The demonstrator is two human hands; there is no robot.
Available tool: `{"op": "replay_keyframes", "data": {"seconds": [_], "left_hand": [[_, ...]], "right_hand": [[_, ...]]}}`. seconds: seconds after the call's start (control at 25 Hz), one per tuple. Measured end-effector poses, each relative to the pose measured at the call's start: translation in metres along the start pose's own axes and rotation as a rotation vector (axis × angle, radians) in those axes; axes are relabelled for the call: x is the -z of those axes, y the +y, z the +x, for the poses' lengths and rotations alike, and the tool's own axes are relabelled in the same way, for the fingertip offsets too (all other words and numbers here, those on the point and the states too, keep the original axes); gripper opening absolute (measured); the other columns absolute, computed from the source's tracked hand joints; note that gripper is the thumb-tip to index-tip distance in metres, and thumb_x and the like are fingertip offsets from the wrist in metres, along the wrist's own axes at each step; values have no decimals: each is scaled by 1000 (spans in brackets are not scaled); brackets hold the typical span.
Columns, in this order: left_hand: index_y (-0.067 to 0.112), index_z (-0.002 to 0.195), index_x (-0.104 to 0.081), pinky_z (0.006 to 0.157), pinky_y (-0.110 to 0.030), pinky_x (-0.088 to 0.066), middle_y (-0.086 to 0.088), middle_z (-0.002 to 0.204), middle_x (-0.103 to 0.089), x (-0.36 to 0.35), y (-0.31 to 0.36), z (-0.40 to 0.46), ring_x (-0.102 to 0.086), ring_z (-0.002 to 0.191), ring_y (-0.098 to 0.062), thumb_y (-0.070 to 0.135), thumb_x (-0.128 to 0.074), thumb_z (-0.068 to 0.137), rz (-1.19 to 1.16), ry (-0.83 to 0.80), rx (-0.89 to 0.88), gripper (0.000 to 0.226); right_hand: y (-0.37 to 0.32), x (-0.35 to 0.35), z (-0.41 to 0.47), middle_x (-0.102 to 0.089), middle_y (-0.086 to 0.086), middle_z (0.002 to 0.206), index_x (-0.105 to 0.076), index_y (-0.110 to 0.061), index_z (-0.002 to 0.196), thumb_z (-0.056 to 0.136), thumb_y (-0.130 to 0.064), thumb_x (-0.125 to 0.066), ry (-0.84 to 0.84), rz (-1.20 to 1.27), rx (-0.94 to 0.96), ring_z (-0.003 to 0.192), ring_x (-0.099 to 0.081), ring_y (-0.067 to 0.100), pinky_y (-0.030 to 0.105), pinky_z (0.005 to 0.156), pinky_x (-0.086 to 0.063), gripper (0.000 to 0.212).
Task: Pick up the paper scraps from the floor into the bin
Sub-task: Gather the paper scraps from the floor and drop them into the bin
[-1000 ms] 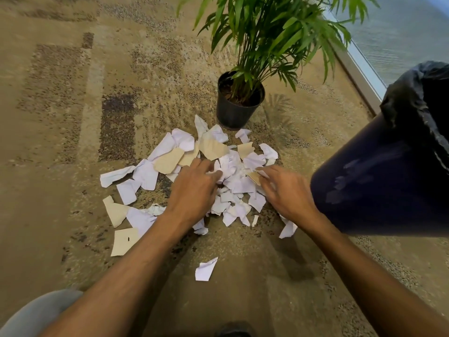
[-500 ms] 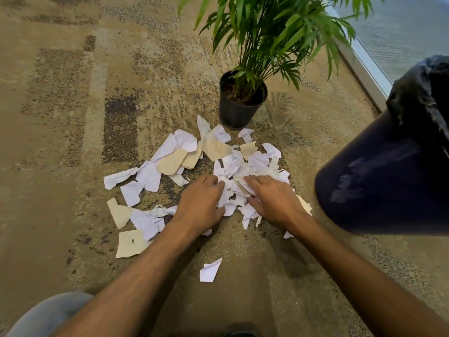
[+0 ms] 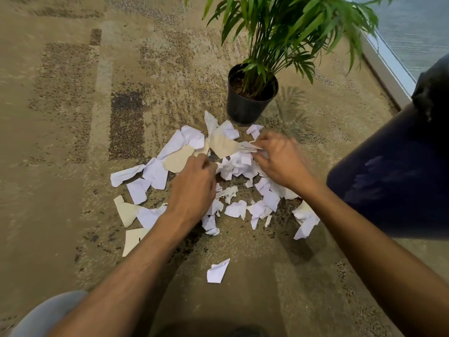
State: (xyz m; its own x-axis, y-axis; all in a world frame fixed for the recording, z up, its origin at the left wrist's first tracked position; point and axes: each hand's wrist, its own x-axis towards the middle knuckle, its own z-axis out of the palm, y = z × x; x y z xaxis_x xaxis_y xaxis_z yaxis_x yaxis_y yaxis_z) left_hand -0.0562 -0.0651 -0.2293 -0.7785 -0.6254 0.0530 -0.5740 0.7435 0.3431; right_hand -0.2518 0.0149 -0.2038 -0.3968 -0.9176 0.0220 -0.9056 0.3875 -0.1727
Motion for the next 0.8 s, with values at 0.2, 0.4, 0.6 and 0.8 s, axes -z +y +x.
{"op": "replay_keyframes", "data": {"seconds": [0.2, 0.4, 0.6, 0.8], "left_hand": [[10, 125, -55, 83, -41, -50, -12, 132, -49, -20, 5, -2, -45, 115, -28, 17, -52, 93, 96, -124, -45, 33], [13, 131, -46, 91, -40, -44, -11, 138, -40, -17, 2, -5, -38, 123, -28, 51, -47, 90, 33, -209, -39, 56], [15, 142, -31, 96, -39, -44, -9, 149, -23, -10, 2, -5, -25, 135, -26, 49, -61, 82, 64, -370, -43, 76], [6, 123, -52, 79, -40, -49, -9, 125, -46, -17, -7, -1, -45, 115, -28, 10, -58, 81, -22, -219, -29, 42]], "right_hand": [[-15, -35, 6, -54, 10, 134, -55, -22, 132, 99, -25, -47, -147, -281, 105, 115, -55, 30, 47, 101, -40, 33], [-10, -23, -6, -37, 11, 151, -32, -20, 150, 88, -52, -33, -326, -217, 182, 129, -43, 29, 41, 98, -44, 69], [-11, -23, -1, -37, 7, 151, -28, -23, 151, 83, -65, -50, -374, -247, 178, 131, -43, 27, 39, 99, -43, 83], [-21, -43, -2, -64, 6, 116, -56, -22, 132, 90, -27, -55, -145, -277, 241, 99, -62, 32, 37, 77, -48, 42]]}}
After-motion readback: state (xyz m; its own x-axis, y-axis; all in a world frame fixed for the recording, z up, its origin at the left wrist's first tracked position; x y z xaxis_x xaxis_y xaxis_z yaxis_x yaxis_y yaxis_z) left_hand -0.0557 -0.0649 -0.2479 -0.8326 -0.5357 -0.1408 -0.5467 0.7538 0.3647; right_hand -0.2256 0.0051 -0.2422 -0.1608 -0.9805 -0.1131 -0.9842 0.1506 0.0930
